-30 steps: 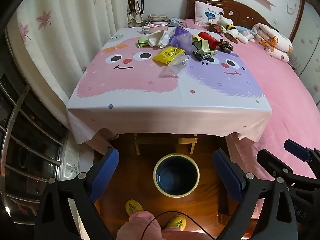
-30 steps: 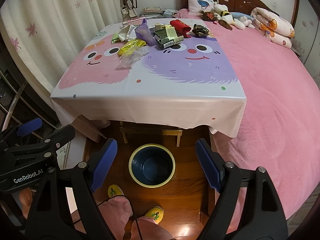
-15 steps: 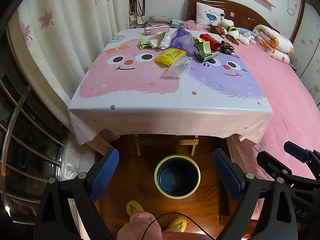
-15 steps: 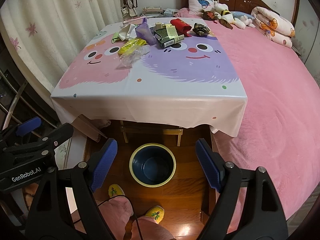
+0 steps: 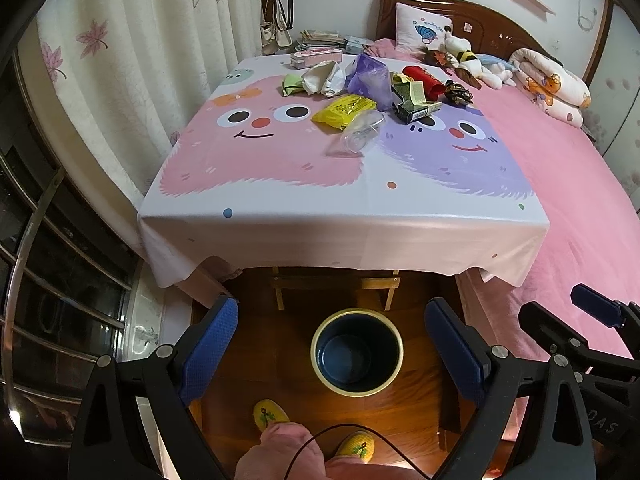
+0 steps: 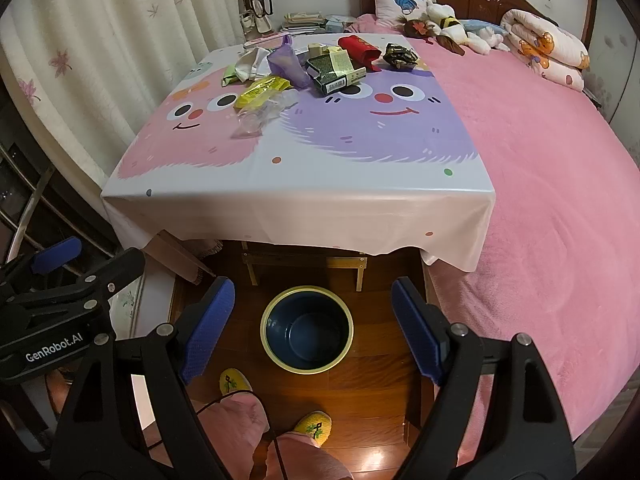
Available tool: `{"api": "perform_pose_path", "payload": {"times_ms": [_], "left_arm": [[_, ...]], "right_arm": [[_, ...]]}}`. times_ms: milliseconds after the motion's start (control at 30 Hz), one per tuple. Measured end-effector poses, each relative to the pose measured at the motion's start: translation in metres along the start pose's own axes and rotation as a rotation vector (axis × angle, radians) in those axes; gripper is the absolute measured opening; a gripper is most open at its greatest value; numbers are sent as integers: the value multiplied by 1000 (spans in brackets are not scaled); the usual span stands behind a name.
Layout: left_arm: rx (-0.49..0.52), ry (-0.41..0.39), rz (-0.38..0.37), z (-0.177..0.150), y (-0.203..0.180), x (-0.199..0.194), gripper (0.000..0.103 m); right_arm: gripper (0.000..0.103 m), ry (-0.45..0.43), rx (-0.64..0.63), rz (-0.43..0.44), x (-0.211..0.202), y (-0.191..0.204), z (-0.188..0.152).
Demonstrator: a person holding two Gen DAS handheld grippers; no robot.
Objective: Collect trash
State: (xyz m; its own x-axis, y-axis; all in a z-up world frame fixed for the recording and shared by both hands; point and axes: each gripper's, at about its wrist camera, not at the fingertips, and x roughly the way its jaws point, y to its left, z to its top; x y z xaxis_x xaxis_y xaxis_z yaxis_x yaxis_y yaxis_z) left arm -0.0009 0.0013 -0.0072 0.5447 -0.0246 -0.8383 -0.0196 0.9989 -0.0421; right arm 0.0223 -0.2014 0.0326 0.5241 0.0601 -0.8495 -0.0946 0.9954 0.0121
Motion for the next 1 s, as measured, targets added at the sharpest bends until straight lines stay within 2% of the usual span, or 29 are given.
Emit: {"api": "perform_pose_path", "payload": {"times_ms": [267,433,800,1000], "left_arm": [[-14,3,22,8,6,1,96],[-4,-15,40,16,3,-5,96],[2,-90,49,42,3,-27,96],[18,-175,34,60,4,-37,96]], "right_arm": [[79,-4,1,4,-1,-2,-3],[79,-13,8,15,0,1,8],[79,-75,45,74,-7,-7,33],[79,-102,58,85,-4,-10,49]]}}
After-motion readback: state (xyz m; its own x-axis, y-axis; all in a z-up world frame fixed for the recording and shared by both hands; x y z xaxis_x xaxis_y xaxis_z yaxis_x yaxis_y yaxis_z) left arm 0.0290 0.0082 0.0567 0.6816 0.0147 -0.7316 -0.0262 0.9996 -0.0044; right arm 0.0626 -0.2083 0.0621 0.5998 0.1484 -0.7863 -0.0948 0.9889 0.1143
